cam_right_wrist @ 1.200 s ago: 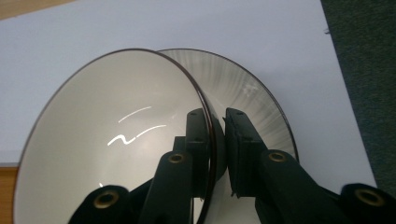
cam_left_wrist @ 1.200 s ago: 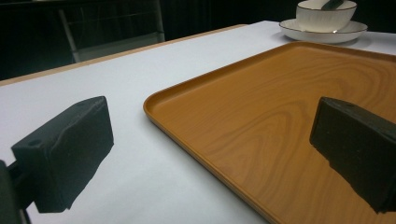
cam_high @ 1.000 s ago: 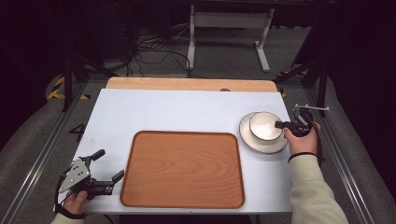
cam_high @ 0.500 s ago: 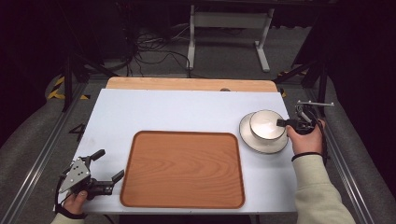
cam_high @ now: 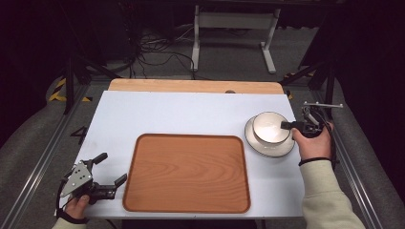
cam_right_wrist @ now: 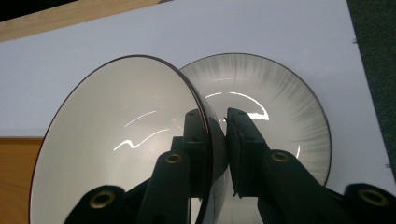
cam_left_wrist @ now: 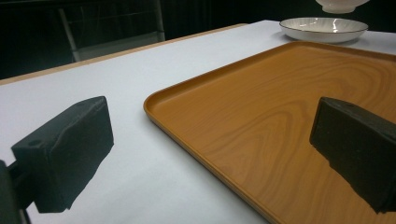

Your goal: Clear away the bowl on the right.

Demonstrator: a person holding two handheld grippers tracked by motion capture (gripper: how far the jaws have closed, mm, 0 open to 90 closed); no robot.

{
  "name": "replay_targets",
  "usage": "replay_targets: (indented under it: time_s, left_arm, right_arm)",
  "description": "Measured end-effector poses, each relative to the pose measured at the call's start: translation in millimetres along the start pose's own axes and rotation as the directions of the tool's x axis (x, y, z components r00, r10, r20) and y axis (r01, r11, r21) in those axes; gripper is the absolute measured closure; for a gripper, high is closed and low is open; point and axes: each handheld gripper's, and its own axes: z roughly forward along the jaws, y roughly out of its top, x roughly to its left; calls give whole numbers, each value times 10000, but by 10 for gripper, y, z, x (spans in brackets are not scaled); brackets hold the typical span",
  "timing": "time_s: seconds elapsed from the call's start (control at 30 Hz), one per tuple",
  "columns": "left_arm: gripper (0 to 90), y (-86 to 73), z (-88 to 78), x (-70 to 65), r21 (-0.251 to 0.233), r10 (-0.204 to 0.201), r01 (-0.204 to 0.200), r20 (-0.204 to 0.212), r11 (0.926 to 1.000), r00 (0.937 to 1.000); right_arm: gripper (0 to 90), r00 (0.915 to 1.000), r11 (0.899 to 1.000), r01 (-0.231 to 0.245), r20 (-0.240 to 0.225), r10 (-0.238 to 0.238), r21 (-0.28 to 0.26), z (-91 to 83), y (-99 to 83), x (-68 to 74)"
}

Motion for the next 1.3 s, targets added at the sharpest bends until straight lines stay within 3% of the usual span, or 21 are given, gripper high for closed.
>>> replay_targets:
  time_s: [0.57,0.83,1.3]
  left_arm:
    - [2,-1,1,-2,-34,0,0,-6,10000,10000]
    - [2,-1,1,0,-34,15,-15,-1,10000,10000]
    - [2,-1,1,-1,-37,20,-20,2,10000,10000]
  right_arm:
    - [788,9932,9967,749,-922,-716,328,10,-82,486]
    - [788,9801,9911,1196,-1661,-1085,586,57,-153,766]
    - [788,9482,9750,2038,-2655,-1741,883,126,-248,1284]
